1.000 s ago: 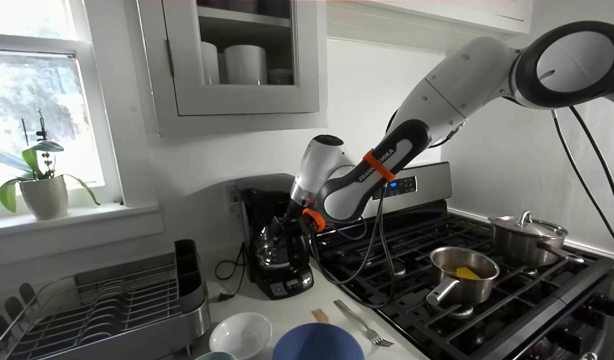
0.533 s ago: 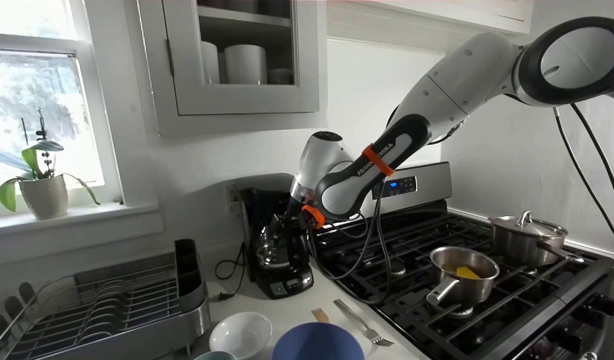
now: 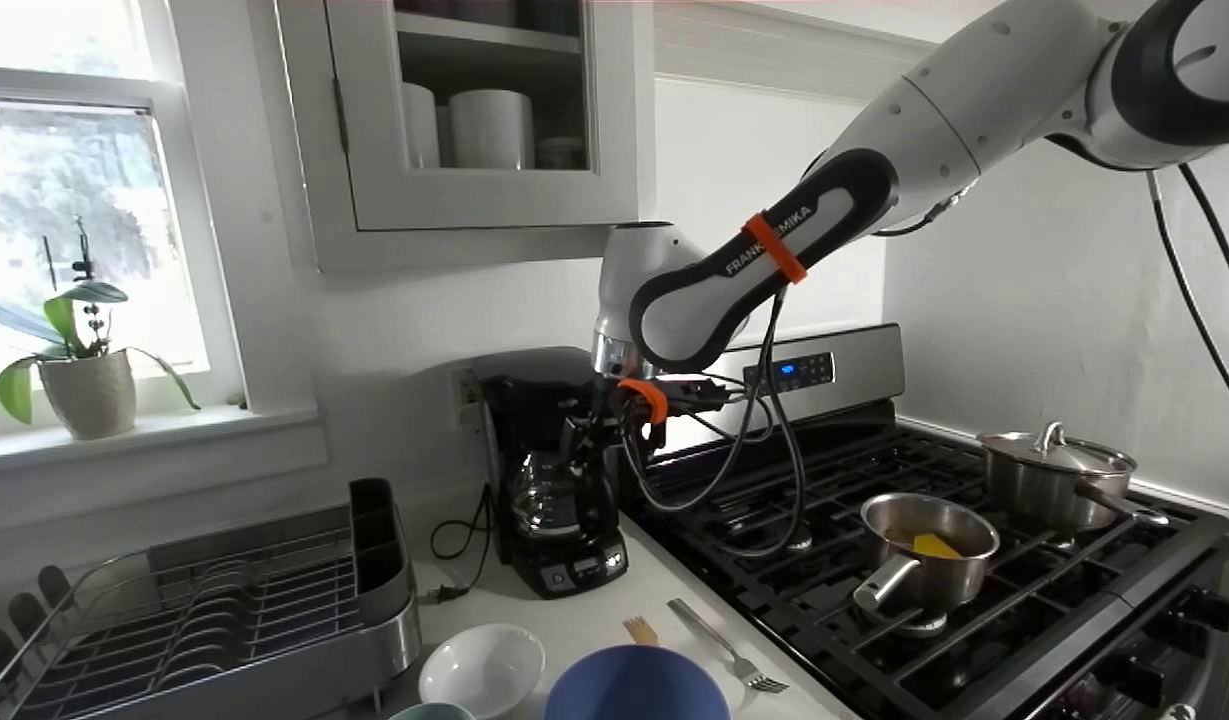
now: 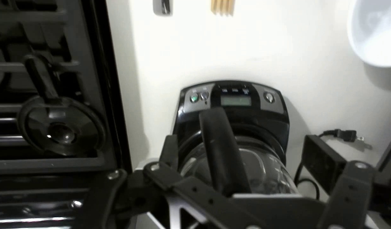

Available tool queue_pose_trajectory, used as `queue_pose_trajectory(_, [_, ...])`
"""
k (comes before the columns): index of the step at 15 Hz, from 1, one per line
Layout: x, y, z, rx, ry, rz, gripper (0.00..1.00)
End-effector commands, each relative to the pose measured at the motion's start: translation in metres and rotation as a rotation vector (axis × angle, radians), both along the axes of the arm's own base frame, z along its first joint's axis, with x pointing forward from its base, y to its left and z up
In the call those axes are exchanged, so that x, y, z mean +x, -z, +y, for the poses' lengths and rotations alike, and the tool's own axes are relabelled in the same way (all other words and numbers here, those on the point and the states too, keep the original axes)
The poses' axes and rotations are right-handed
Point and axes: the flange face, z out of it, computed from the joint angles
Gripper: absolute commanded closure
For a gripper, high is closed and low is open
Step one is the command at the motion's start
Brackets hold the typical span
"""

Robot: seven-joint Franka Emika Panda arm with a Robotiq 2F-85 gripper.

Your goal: Put the clear kettle on the drip tray of the coffee machine

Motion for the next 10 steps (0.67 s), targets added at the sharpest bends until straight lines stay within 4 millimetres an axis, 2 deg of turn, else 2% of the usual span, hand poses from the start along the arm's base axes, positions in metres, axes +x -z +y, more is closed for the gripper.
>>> queue_pose_trajectory(1, [-0.03,0.003,-0.024,-0.008,0.02,0.122,0.0])
queue_pose_trajectory(3, [-0.038,0.008,-0.037,0.002,0.028,0.146,0.0])
queue_pose_trajectory(5, [-0.047,0.003,-0.046,0.022,0.025,0.166,0.0])
queue_pose_trajectory(8, [-0.063,-0.033,-0.054,0.059,0.005,0.156,0.0])
queue_pose_trajectory(10, [-0.077,-0.069,-0.055,0.07,-0.001,0.134,0.0])
